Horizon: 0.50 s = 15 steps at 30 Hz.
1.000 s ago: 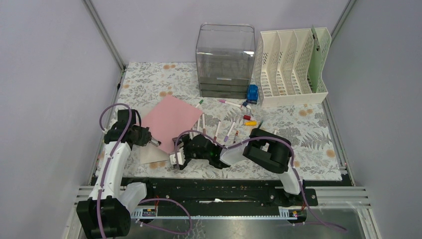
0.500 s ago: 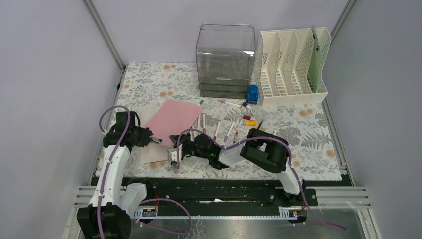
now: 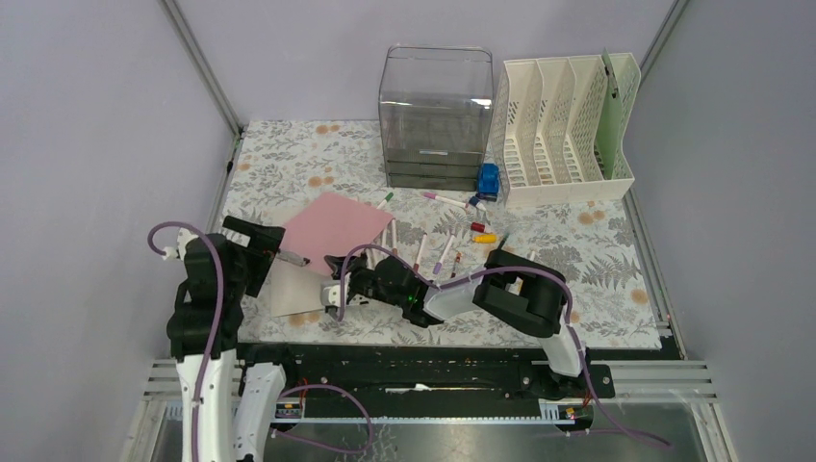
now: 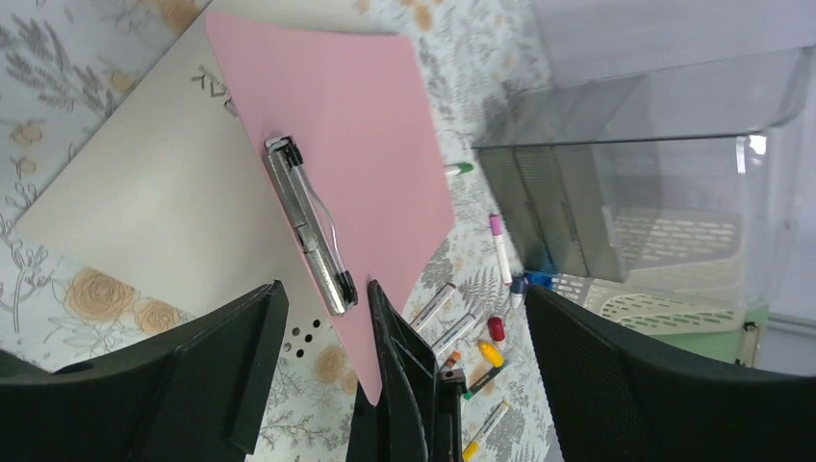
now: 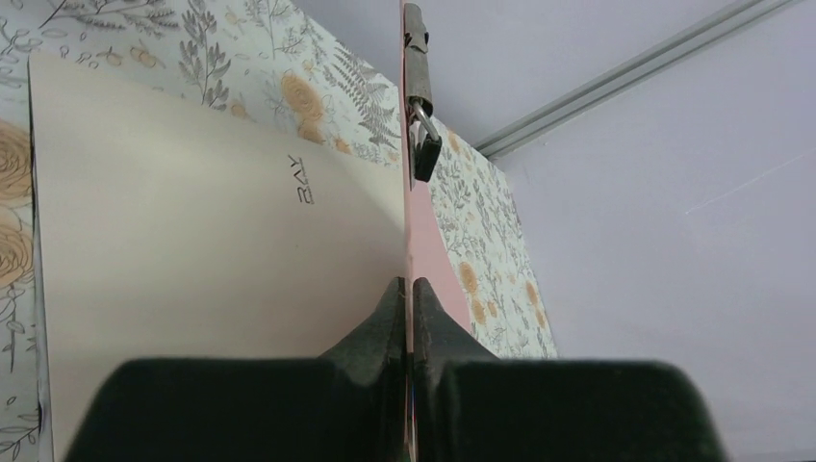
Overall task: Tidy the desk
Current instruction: Pick up the folder from the center of the board.
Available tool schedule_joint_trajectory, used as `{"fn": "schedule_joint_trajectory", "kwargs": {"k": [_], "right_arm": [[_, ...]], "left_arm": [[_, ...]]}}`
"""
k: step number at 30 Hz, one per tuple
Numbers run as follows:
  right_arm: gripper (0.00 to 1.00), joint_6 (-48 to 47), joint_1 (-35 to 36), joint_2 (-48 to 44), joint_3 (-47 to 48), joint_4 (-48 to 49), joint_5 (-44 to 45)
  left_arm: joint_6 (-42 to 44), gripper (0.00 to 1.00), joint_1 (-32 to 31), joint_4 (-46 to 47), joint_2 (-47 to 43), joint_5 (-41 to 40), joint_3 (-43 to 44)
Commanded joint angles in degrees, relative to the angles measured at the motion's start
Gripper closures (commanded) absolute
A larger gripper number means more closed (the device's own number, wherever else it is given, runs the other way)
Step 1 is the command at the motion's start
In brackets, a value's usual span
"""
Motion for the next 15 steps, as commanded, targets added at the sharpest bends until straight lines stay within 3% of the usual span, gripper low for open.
{"fn": "schedule_joint_trajectory", "kwargs": {"k": [1, 8, 15], "right_arm": [[1.0, 3.93, -0.13, -4.14, 2.01, 3.87, 1.4], [1.0, 5.16, -0.09, -4.66, 2.58, 3.22, 1.49], [1.0, 5.91, 0.08, -4.91, 3.57, 2.46, 1.88]], "left_arm": [[4.91, 0.01, 0.17, -0.35, -2.94, -1.72, 3.0], [1.7, 0.01, 0.19, -2.51, -3.61, -2.94, 0.8], [-6.01, 0.01, 0.21, 5.0, -2.41, 2.58, -8.12]]}}
